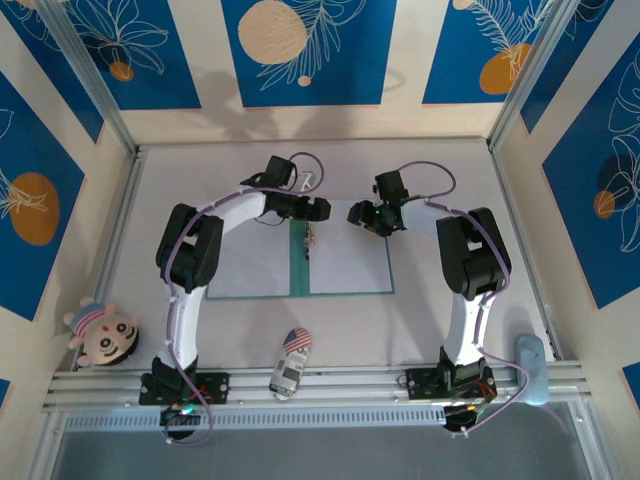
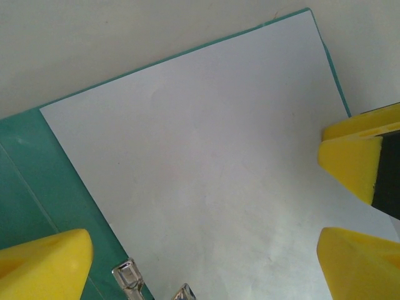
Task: Put the files into the folder
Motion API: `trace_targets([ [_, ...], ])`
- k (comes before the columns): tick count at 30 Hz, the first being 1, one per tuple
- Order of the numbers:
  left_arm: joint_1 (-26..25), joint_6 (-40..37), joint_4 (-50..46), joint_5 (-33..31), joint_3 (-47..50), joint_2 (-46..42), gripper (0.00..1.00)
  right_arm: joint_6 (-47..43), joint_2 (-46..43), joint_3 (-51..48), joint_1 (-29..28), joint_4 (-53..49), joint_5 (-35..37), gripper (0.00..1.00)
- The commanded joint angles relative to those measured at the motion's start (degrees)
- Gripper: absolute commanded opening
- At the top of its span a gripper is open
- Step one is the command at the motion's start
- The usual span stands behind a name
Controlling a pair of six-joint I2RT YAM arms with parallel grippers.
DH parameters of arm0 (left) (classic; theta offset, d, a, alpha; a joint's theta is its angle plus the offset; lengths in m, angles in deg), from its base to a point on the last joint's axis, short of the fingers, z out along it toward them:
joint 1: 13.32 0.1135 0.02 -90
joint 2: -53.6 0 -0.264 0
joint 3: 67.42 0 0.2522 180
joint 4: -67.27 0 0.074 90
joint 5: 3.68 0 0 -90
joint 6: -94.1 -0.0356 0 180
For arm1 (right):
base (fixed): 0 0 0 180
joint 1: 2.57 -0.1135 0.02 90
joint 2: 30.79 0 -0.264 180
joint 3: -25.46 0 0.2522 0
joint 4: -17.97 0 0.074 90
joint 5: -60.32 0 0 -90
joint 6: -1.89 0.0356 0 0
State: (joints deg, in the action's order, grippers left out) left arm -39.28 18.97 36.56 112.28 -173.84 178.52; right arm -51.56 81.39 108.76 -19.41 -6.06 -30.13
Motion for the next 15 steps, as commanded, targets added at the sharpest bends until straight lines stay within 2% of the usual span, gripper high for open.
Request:
trace_targets([
  [1, -0.26, 0.0, -0.38, 2.24, -0.95, 0.76, 0.92, 0.53, 1.48, 2.0, 0.03, -2.2, -1.57, 0.59],
  [15, -0.2, 0.16, -0.96, 2.25, -1.29, 0.76, 0.92, 0.37, 1.48, 2.24, -0.14, -2.58, -1.93, 0.59],
])
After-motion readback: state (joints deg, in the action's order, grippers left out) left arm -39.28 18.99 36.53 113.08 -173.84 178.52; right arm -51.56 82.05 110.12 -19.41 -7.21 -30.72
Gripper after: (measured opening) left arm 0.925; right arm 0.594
